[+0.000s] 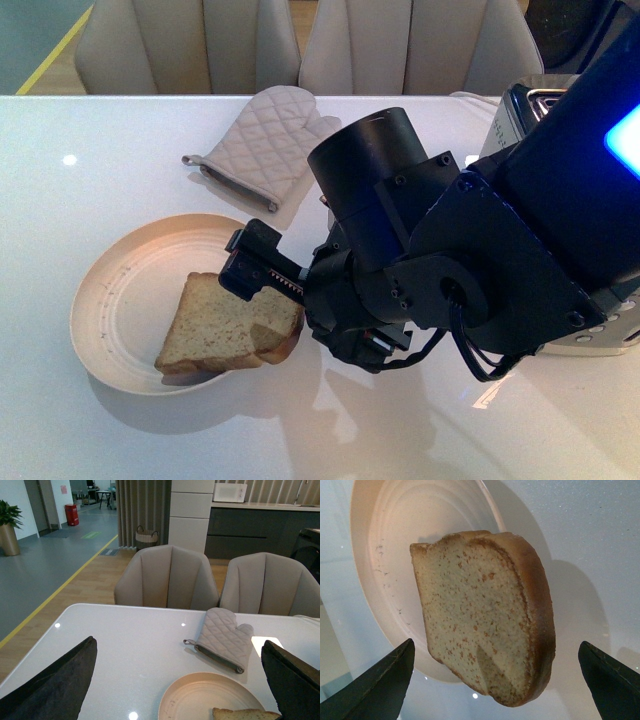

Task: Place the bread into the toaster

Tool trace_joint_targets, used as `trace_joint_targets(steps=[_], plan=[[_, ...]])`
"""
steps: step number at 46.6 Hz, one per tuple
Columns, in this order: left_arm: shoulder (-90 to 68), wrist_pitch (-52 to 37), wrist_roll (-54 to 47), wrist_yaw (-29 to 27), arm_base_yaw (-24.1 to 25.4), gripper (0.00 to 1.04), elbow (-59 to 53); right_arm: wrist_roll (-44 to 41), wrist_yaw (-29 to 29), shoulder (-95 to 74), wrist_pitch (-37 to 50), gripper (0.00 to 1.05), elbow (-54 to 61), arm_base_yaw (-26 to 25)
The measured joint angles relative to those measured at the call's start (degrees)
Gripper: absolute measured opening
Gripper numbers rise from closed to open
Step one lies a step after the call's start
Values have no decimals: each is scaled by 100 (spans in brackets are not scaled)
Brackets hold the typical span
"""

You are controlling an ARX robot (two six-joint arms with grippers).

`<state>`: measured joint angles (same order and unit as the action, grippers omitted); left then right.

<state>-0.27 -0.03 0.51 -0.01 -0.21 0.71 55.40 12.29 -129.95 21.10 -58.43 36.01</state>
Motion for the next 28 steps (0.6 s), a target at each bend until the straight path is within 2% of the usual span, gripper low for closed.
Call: trace_joint_targets(steps=[12,15,28], plan=[[0,0,0,0,0,98,0,61,44,-201,-31,96,-219,0],[0,0,0,0,0,98,0,83,48,-282,-57,92,-282,9],[0,0,0,0,0,98,0,234,85,-435,-72,38,-396,22]])
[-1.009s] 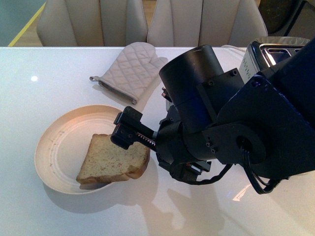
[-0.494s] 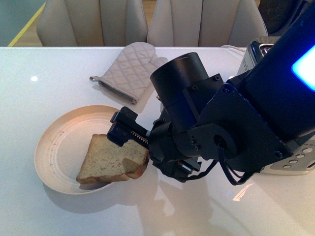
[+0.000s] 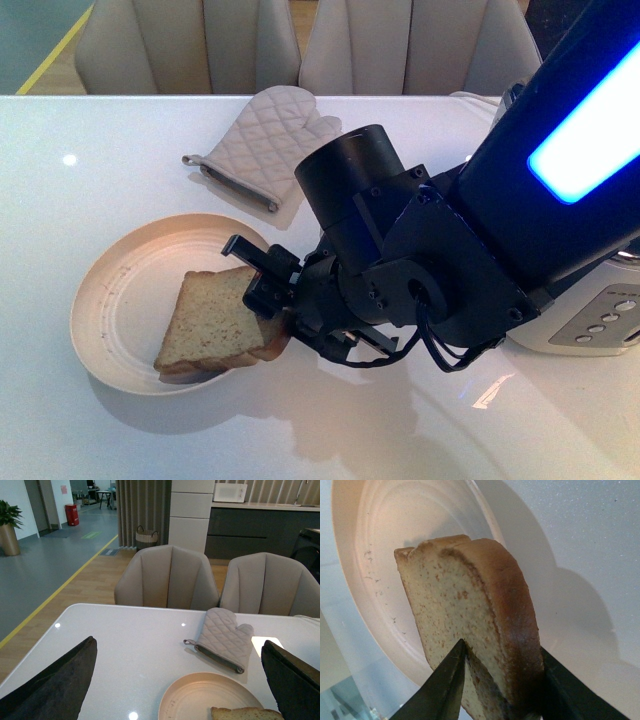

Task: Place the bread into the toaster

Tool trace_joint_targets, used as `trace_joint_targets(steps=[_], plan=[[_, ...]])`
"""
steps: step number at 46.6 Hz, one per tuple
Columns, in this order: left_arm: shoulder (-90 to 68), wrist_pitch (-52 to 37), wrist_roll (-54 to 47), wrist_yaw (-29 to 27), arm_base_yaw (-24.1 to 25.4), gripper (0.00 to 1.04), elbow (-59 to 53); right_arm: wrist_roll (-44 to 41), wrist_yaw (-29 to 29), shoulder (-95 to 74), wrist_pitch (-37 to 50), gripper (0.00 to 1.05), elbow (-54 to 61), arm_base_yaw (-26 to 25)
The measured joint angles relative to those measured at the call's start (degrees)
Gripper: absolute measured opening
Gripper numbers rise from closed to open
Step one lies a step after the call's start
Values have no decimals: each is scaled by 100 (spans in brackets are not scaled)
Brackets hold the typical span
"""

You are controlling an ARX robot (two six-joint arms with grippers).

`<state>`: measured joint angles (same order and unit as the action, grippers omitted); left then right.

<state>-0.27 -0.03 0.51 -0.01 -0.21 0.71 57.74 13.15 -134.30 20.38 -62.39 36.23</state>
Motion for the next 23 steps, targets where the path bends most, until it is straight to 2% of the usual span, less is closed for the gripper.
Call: trace_joint_targets(steps=[5,12,23], plan=[[0,0,0,0,0,98,0,42,26,0,52,19,26,-7],[0,0,0,0,0,98,0,118,63,17,144,3,107,-42],[0,0,0,0,0,98,0,326,74,595,592,3,553,-304]])
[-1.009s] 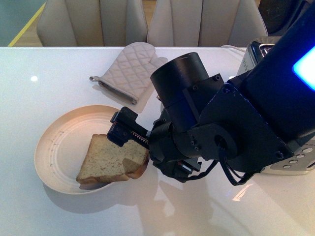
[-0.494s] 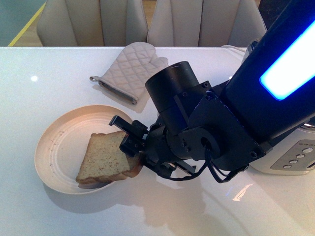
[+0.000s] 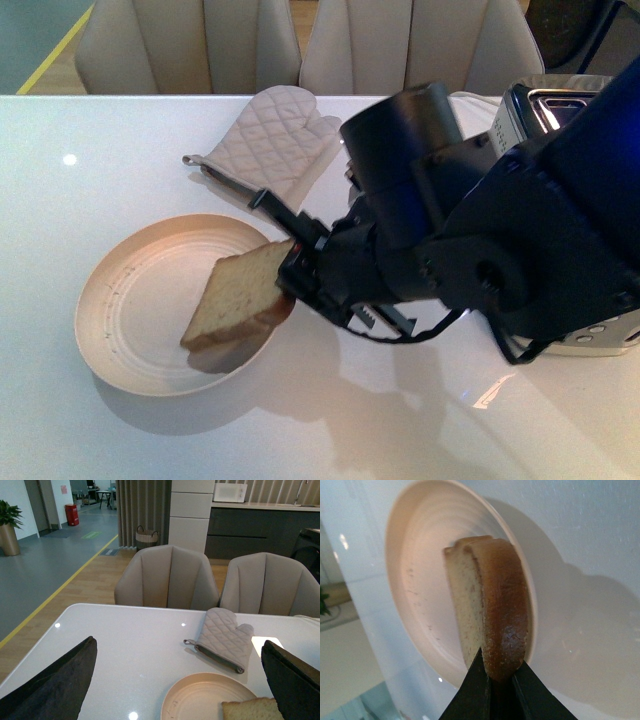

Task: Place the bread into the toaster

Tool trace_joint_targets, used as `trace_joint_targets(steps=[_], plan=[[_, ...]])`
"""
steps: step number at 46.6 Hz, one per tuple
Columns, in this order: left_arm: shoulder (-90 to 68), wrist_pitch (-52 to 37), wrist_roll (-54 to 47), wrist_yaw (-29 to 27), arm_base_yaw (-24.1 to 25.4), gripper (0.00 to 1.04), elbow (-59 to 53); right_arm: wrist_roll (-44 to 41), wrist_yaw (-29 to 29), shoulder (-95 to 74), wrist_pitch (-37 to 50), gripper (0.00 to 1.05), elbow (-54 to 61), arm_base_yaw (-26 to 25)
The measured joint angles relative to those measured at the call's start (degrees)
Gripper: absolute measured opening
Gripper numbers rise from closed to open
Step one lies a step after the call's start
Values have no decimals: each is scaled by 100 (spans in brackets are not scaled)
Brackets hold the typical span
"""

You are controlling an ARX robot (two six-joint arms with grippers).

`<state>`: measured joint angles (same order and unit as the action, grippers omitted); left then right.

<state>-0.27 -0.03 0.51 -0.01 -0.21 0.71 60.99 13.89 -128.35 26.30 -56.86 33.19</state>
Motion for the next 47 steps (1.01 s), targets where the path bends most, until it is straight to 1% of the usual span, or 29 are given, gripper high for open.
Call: trace_joint_targets(steps=[4,11,13,16,19,21,24,26,30,33,35,37,39,41,47], plan=[[0,0,0,0,0,98,0,94,-61,459,184,3,168,-234],[0,0,0,0,0,98,0,50,-238,1467,162,3,470,-748],[0,0,0,0,0,98,0,-140,-411,1884,-87,3,540,-931],[0,0,0,0,0,98,0,-365,-511,2347,-289,3,621,-1115],[0,0,0,0,0,98,0,-706,-719,2785,-612,3,634,-1261],[0,0,0,0,0,98,0,-914,-756,3051,-796,3,636,-1342],[0,0,0,0,0,98,0,-1364,-933,3493,-1108,3,627,-1475],[0,0,0,0,0,98,0,-1722,-1147,3825,-1414,3,588,-1561],[0,0,0,-2,0,98,0,-2227,-1327,4269,-1834,3,476,-1700],[0,0,0,0,0,98,0,-3005,-1781,4715,-2387,3,251,-1829],[0,0,0,0,0,98,0,-3344,-1930,4874,-2557,3,151,-1862],[0,0,0,0,0,98,0,-3836,-2236,5007,-2800,3,81,-1897],[0,0,0,0,0,98,0,-4229,-2385,5084,-2894,3,68,-1937],[0,0,0,0,0,98,0,-4470,-2411,5119,-2977,3,68,-1989],[0,0,0,0,0,98,0,-4970,-2555,5115,-3128,3,107,-2124]])
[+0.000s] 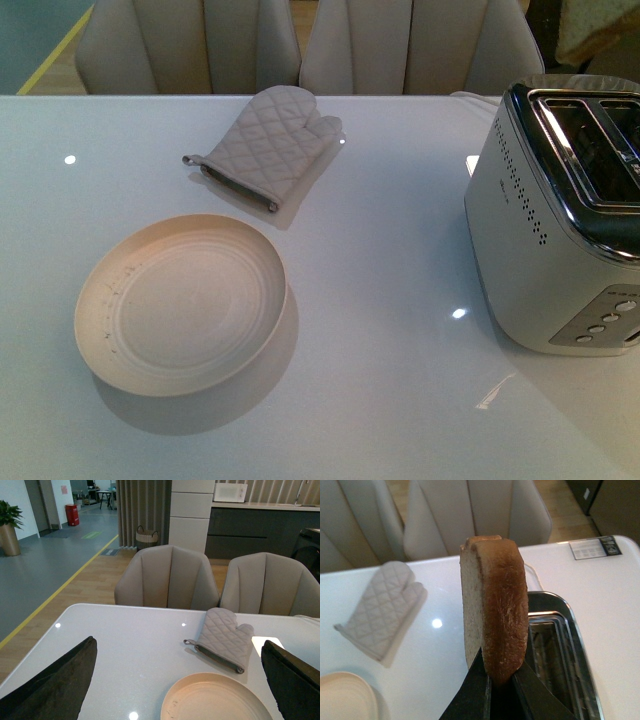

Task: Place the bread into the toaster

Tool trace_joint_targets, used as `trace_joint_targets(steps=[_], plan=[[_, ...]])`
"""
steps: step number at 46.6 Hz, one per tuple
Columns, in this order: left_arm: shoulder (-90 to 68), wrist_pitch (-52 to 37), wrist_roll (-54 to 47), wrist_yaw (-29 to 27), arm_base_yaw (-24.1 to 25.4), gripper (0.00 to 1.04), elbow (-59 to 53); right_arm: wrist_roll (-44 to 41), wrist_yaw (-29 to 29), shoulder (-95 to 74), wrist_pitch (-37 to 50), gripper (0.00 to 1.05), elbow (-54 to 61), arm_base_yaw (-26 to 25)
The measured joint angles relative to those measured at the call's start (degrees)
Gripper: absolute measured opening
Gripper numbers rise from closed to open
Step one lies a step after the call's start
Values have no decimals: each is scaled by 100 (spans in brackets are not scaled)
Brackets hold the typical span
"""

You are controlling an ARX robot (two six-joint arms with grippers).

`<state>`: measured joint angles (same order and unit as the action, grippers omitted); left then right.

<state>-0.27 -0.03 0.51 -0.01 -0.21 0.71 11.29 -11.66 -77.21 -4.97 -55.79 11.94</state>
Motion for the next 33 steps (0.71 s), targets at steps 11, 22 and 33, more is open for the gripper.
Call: trace_joint_targets(steps=[11,22,33], plan=[[0,0,0,0,0,98,0,-476,-245,24,-282,3,212,-142],[0,0,0,0,0,98,0,-540,-280,4,-527,3,343,-157],[0,0,0,0,0,98,0,-603,-511,-170,-966,3,380,-164]])
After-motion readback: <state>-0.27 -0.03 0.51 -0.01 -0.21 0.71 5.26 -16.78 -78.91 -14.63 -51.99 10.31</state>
